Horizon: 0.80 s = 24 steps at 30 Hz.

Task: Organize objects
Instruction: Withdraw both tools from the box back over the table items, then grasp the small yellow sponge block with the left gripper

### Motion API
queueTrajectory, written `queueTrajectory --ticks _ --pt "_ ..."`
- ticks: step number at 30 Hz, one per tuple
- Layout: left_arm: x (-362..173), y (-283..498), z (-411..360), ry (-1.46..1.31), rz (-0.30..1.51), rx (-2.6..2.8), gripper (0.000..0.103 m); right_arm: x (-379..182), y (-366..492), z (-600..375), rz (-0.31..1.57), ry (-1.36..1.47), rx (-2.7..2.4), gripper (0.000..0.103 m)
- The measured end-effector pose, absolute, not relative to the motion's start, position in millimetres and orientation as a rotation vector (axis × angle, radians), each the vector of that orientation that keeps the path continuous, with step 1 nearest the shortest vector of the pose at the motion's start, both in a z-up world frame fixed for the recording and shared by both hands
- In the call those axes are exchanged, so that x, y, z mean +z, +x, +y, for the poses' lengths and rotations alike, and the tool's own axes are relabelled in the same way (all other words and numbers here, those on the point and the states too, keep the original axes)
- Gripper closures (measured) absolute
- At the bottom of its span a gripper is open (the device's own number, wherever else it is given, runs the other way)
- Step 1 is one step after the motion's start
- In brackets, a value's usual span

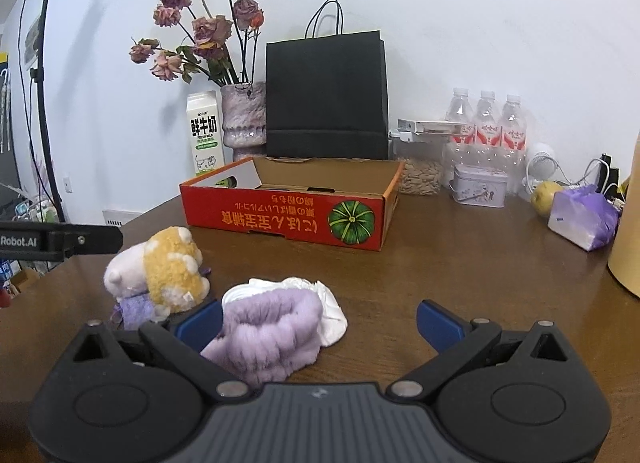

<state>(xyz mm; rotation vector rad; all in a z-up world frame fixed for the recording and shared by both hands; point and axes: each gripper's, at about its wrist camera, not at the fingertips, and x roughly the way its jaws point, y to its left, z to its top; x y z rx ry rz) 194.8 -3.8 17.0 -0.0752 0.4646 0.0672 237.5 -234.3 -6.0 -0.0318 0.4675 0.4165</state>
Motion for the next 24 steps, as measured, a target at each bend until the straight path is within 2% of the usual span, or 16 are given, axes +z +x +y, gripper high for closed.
queueTrajectory --ticks 7,24 --pt "11 187 -13 -0.048 0.497 0.058 0.0 -12 230 -239 0.468 -0.02 0.434 0.0" --pt "-50 176 -11 -0.012 0.711 0.082 0.0 -34 228 -244 0.506 -0.019 0.41 0.0"
